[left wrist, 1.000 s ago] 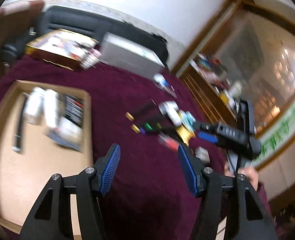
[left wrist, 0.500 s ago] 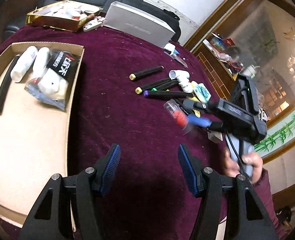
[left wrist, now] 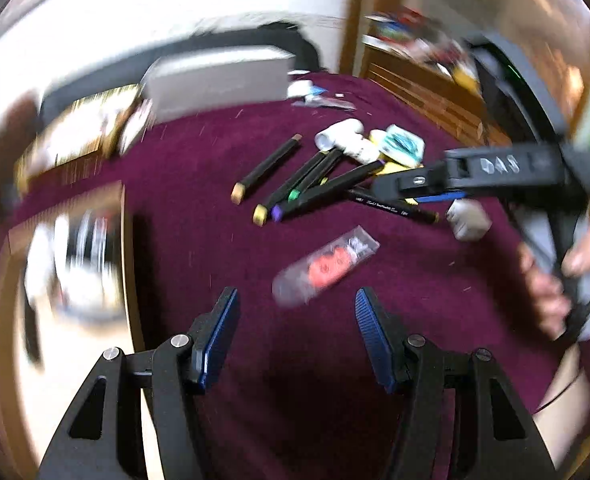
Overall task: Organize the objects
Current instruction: 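Grasp the clear packet with red contents with the left gripper, then place the clear packet in the tray with the left gripper while the right places a black marker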
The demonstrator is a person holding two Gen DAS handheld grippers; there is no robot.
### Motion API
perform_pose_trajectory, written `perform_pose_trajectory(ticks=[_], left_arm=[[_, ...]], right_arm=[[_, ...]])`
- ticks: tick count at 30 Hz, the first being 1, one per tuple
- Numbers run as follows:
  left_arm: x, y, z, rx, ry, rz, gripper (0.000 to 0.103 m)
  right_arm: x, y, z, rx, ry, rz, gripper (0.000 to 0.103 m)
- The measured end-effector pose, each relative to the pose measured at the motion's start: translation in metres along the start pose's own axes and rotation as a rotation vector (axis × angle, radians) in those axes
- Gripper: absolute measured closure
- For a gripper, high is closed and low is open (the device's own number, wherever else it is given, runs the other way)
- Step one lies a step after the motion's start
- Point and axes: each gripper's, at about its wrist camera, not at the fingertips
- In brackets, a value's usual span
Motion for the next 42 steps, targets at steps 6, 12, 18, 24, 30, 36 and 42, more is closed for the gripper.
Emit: perform_pose_trajectory(ticks=[6, 12, 18, 24, 30, 36, 42], left_arm=[[-0.045, -0.028, 0.036, -0.199, -0.102, -0.068, 0.050], [-0.084, -0.035, 0.044, -0.255, -0.106, -0.119, 0.050], [-0.085, -0.037, 0.048, -0.231, -0.023, -0.144, 0.074], [-0.063, -0.019, 0.020, -0.062, 0.127, -0.157, 0.080], [-0.022, 0.003, -0.005, 0.037, 0.187, -0.085, 0.080], [0.004, 0.019, -0.030, 0.129, 0.215, -0.036, 0.080], [0.020, 0.032, -0.055, 0.206, 0.203, 0.016, 0.080]], right_arm=[[-0.011, -0.005, 0.031, -0.066, -0.038, -0.011, 0.018], [-0.011, -0.013, 0.032, -0.053, -0.047, -0.031, 0.018], [-0.013, -0.016, 0.031, -0.027, -0.064, -0.049, 0.018], [-0.014, -0.013, 0.024, 0.028, -0.010, -0.062, 0.018], [-0.031, -0.020, 0.008, 0.138, 0.173, -0.084, 0.018], [-0.047, -0.014, -0.001, 0.184, 0.373, -0.098, 0.050], [-0.034, 0.000, 0.003, 0.107, 0.353, -0.066, 0.091]])
Point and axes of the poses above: each gripper's, at about its wrist camera, not at the fingertips, and x roughly against the way its jaws point, z to its right, y to its underside, and after that the axes turned 11 degrees about -z, right-handed
